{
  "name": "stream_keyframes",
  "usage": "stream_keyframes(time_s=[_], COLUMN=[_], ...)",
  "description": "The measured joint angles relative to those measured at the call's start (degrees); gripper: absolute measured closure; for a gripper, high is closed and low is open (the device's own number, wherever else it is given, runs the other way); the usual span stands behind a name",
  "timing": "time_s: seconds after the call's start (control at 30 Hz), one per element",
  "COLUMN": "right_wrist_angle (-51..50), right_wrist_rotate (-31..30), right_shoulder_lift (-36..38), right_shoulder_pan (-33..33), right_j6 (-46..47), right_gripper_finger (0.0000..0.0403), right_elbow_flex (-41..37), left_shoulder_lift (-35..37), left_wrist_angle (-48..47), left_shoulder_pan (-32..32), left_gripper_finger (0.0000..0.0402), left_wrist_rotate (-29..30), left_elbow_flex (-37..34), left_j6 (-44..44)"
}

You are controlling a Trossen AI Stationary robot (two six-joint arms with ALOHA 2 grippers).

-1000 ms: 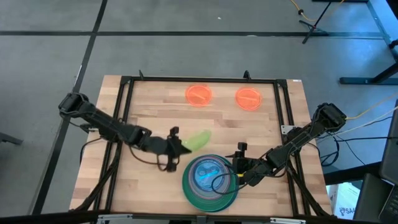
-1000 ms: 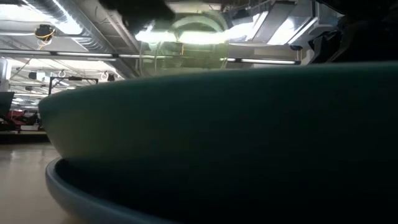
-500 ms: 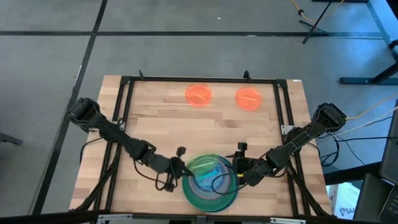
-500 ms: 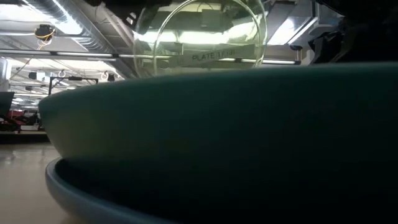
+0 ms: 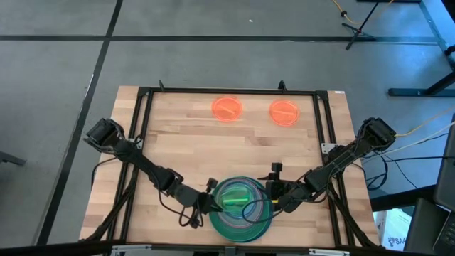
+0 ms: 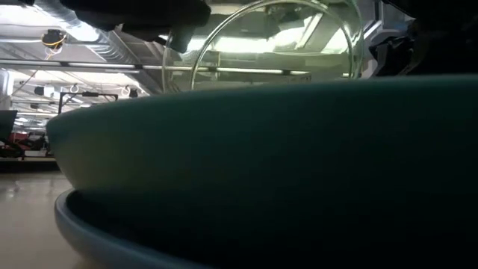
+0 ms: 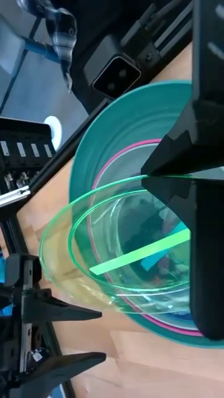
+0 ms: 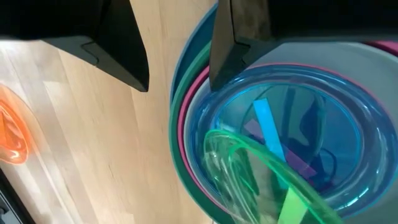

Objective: Stack plastic plates
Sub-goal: Stack the light green plate on top of the light blue plate, then stack the right orange plate on top of the light green plate

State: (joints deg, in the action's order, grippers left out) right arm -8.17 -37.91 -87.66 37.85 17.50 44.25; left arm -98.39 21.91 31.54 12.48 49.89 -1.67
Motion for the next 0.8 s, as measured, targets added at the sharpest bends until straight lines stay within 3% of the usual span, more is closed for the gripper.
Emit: stream_keyframes(time_s=[0.13,0.43,0.6,0.8], right_wrist_angle=[-0.67,-1.34,-11.11,-26.06], right_wrist_rotate=[0.00,-0.02,-0.12,-0.60], right_shoulder_lift=[0.00,0.01,1.42,3.65], right_shoulder_pan=[0.00,0.00,-0.13,-3.46], right_j6=[0.00,0.01,4.05,11.28], right_gripper_finger=[0.0242,0.0242,0.0242,0.0242], right_elbow_flex=[0.00,0.00,2.65,6.12], left_shoulder_lift=[0.00,0.00,0.00,0.00], left_wrist_angle=[0.16,-0.27,-4.00,-4.19], left_shoulder_pan=[-0.04,0.25,1.60,4.63], left_gripper_finger=[0.0379,0.0294,0.0285,0.0287], left_wrist_rotate=[0.03,0.06,0.62,11.02], left_elbow_flex=[0.00,0.00,-0.02,-0.04], left_j6=[-0.02,1.93,6.49,8.18])
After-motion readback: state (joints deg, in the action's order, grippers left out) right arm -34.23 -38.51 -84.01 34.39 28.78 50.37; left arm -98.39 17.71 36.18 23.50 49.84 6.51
